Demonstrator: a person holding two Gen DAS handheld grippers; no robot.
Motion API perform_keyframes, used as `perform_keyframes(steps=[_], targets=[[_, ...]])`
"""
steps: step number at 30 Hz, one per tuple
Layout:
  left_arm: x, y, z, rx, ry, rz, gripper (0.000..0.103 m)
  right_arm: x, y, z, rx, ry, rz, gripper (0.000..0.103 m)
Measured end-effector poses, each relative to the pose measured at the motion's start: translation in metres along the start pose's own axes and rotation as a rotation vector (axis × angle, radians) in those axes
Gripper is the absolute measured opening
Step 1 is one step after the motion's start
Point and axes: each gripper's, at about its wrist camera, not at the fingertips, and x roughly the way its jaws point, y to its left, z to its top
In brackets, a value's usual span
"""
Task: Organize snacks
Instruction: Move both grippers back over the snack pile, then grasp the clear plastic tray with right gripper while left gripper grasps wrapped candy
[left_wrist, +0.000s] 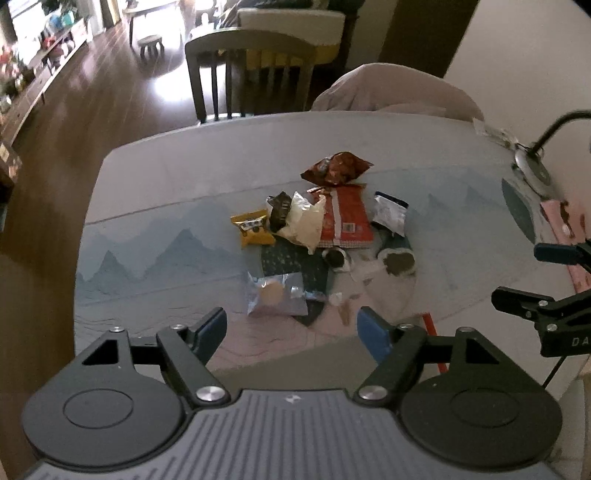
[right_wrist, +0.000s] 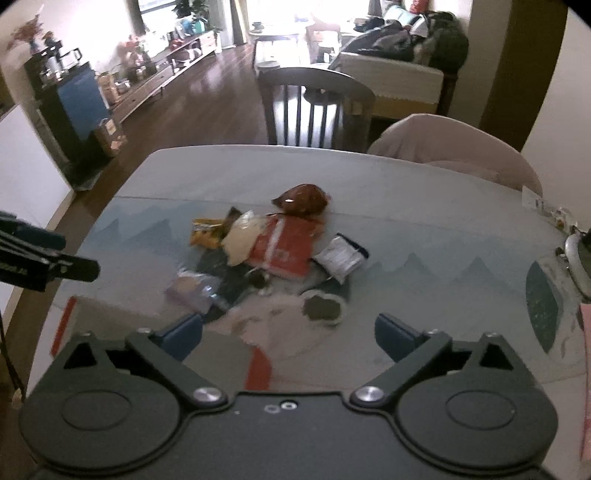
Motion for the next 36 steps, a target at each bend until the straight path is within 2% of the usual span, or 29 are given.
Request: perform_keyframes(steps=[8, 14, 19, 25, 28, 32, 34, 36], targets=[[0.062, 0.007, 0.031, -0.029, 0.127, 0.044, 0.077, 0.058, -0.035, 0.021, 0.041, 0.078, 0.004, 0.100], [0.111, 0.005, 0.043, -0.012, 0.228, 0.081, 0.077, 0.113, -0.051, 0.022, 0.034, 0.169, -0.002, 0.099], [0.140, -0.007, 0.050, -0.013, 0.306, 0.039, 0.077, 0.156, -0.055, 0.017, 0.011, 0.229, 0.013, 0.095], [0.176, -0.020, 0.059, -0.078, 0.409, 0.003, 0.077, 0.197, -0.050, 0.013, -0.076, 0.290, 0.028, 0.093], [0.193, -0.028, 0.062, -0.078, 0.456, -0.003, 0.077, 0.208, -0.049, 0.014, -0.107, 0.310, 0.040, 0.089], [0.209, -0.041, 0.064, -0.001, 0.478, 0.038, 0.076, 0.217, -0.047, 0.012, -0.159, 0.325, 0.048, 0.085], [0.212, -0.041, 0.067, -0.004, 0.470, 0.014, 0.076, 0.220, -0.045, 0.011, -0.189, 0.325, 0.046, 0.084], [0.217, -0.039, 0.068, -0.030, 0.497, -0.023, 0.076, 0.221, -0.041, 0.009, -0.231, 0.319, 0.049, 0.084]])
